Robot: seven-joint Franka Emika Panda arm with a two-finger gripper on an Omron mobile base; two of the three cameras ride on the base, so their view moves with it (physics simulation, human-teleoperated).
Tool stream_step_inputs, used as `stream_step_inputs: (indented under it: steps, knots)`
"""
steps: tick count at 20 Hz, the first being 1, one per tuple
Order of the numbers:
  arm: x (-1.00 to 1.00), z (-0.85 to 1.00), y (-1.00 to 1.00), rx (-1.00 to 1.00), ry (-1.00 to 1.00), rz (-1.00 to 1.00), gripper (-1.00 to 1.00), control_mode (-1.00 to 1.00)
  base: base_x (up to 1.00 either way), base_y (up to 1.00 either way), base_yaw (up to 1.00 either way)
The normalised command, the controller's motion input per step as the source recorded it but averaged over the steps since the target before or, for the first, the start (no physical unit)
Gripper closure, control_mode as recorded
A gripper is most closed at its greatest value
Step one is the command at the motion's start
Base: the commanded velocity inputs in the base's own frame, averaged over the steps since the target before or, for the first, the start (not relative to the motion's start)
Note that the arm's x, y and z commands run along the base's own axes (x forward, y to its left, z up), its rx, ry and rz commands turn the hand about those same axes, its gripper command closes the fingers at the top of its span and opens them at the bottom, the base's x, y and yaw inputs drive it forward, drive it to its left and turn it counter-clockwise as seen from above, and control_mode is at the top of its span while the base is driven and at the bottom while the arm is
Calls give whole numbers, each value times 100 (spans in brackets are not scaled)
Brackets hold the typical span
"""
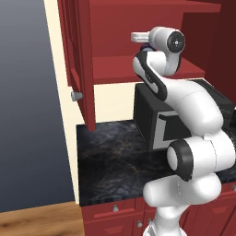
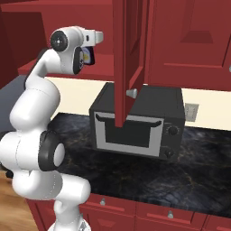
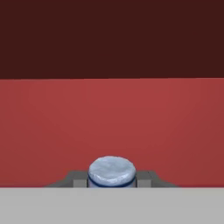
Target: Take 2 condiments from the cabinet and move them on the counter near the stove.Make sure the condiments are lined up with each other, next to each other.
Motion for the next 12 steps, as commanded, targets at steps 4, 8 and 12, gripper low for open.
stream_step_inputs:
  steps: [4, 8, 12]
  knots:
    - [-15, 0, 0, 0, 0, 0, 100, -100, 0, 0, 0]
    - [-34, 0, 0, 0, -1, 0, 100, -100, 0, 0, 0]
    - [-51, 5, 0, 0, 0, 0, 100, -100, 0, 0, 0]
